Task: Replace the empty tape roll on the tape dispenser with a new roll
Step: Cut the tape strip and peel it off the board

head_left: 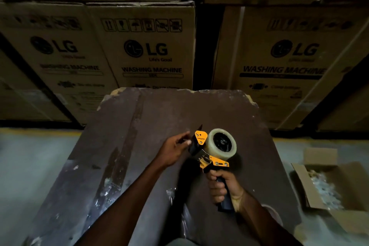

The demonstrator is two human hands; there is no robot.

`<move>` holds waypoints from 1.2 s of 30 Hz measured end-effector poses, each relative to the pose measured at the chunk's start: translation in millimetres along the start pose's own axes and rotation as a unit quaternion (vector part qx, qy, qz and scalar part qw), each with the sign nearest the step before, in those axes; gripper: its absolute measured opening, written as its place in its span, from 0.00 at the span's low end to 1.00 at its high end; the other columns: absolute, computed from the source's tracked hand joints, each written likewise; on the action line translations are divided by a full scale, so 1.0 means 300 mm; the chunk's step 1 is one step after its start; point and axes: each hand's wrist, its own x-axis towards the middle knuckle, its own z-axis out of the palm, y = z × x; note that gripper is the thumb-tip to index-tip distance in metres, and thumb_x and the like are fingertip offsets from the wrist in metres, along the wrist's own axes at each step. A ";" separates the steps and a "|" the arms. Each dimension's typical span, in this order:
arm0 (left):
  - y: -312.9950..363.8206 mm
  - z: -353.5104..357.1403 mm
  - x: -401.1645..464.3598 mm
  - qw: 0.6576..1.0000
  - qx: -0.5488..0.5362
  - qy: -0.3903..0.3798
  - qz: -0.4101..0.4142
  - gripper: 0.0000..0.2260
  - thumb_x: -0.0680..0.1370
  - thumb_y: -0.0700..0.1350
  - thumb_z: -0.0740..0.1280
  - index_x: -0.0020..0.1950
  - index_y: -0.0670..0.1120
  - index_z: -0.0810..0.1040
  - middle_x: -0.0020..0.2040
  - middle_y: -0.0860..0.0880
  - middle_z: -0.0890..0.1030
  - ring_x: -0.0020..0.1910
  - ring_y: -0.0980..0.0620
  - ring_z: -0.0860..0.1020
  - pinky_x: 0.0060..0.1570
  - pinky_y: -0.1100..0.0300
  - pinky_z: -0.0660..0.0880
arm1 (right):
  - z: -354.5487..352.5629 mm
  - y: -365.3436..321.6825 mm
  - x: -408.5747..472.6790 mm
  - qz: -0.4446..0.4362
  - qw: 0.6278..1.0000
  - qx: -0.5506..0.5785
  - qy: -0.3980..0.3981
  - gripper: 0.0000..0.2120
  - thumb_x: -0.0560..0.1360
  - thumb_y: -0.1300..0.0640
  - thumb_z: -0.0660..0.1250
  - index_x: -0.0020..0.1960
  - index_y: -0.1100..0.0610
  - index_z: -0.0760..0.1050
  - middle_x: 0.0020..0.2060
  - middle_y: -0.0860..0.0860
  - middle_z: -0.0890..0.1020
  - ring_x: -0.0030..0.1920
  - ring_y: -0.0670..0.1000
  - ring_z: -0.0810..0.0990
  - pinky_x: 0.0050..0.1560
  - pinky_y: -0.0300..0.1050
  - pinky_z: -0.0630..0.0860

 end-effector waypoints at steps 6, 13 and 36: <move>0.087 -0.020 0.010 1.000 0.004 0.011 0.027 0.10 0.77 0.34 0.69 0.58 0.36 0.81 0.48 0.46 0.84 0.41 0.66 0.80 0.44 0.71 0.74 | -0.001 -0.039 -0.010 0.035 0.996 0.019 -0.084 0.08 0.76 0.58 0.66 0.39 0.58 0.73 0.23 0.50 0.74 0.20 0.47 0.73 0.25 0.39 0.70; 0.126 -0.083 0.022 0.998 -0.006 -0.060 0.027 0.05 0.77 0.37 0.70 0.51 0.37 0.83 0.44 0.44 0.84 0.42 0.57 0.81 0.44 0.64 0.77 | -0.005 -0.033 -0.025 0.054 0.990 -0.008 -0.127 0.08 0.79 0.55 0.61 0.43 0.56 0.73 0.25 0.48 0.77 0.21 0.45 0.69 0.29 0.38 0.73; 0.201 -0.136 0.002 0.989 0.035 -0.145 -0.005 0.04 0.73 0.39 0.74 0.42 0.43 0.80 0.35 0.53 0.82 0.35 0.60 0.79 0.38 0.67 0.74 | 0.011 -0.010 -0.079 0.109 0.978 -0.053 -0.167 0.06 0.77 0.54 0.61 0.44 0.54 0.73 0.26 0.46 0.77 0.23 0.44 0.71 0.31 0.37 0.75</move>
